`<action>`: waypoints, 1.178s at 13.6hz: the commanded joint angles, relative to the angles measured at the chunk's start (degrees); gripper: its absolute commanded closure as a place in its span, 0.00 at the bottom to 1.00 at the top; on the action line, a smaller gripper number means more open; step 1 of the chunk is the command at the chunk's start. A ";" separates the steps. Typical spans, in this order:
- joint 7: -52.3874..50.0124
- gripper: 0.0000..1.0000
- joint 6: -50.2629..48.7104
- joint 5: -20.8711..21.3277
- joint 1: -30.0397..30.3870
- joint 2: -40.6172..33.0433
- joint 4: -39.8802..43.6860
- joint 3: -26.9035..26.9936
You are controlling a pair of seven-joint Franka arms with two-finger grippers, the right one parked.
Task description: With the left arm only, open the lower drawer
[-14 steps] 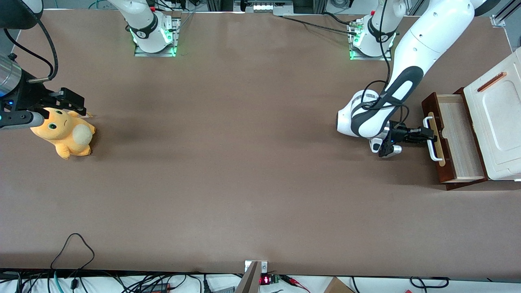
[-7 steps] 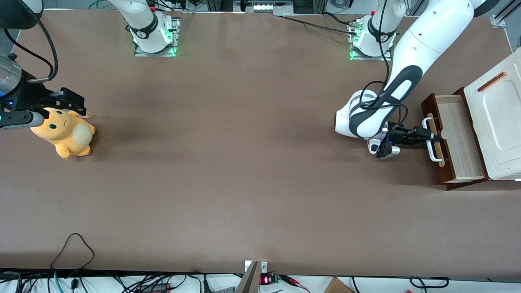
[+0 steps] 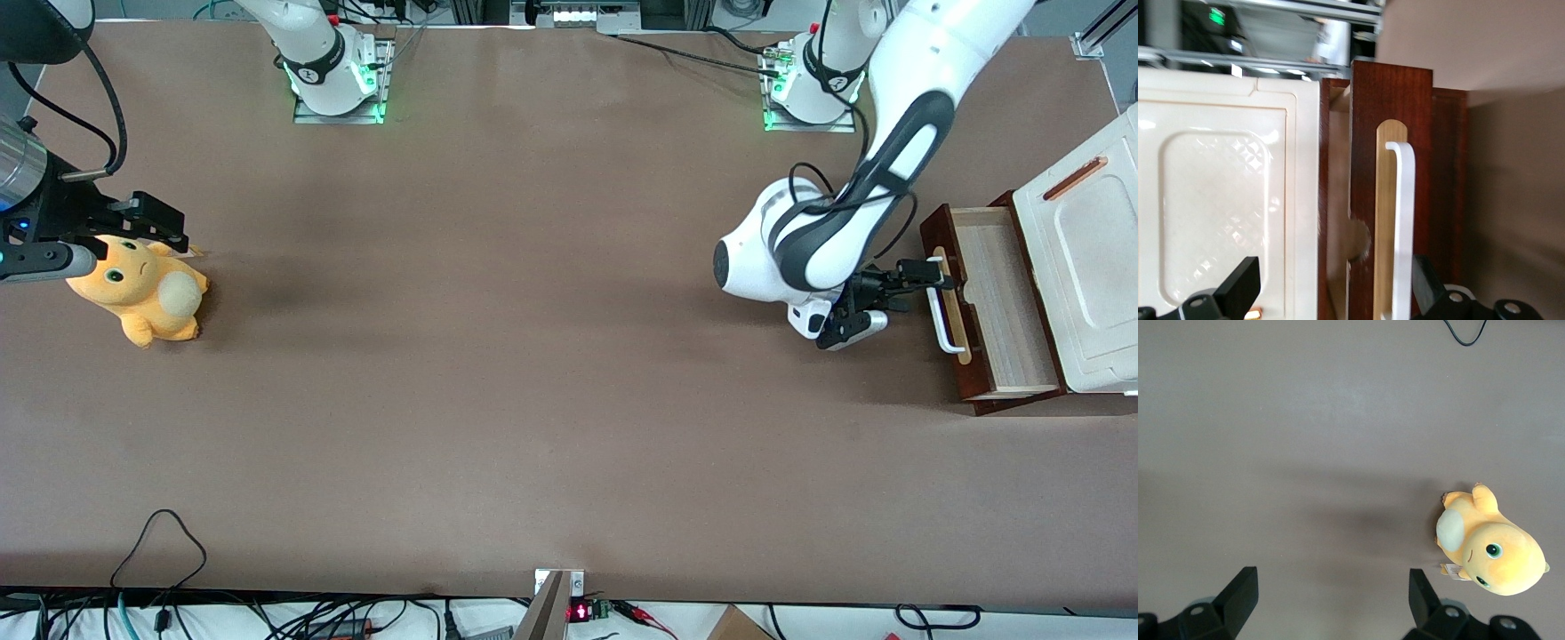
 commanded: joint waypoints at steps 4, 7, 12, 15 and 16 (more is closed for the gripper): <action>22.84 0.00 4.12 -23.07 -0.04 -10.39 11.91 2.91; 33.49 0.00 4.12 -35.73 -0.04 -14.09 18.51 8.53; 44.57 0.00 4.11 -57.95 -0.04 -19.01 23.27 20.20; 52.12 0.00 7.78 -66.87 -0.12 -22.44 22.58 27.69; 54.93 0.00 9.72 -68.02 -0.65 -23.84 21.61 29.19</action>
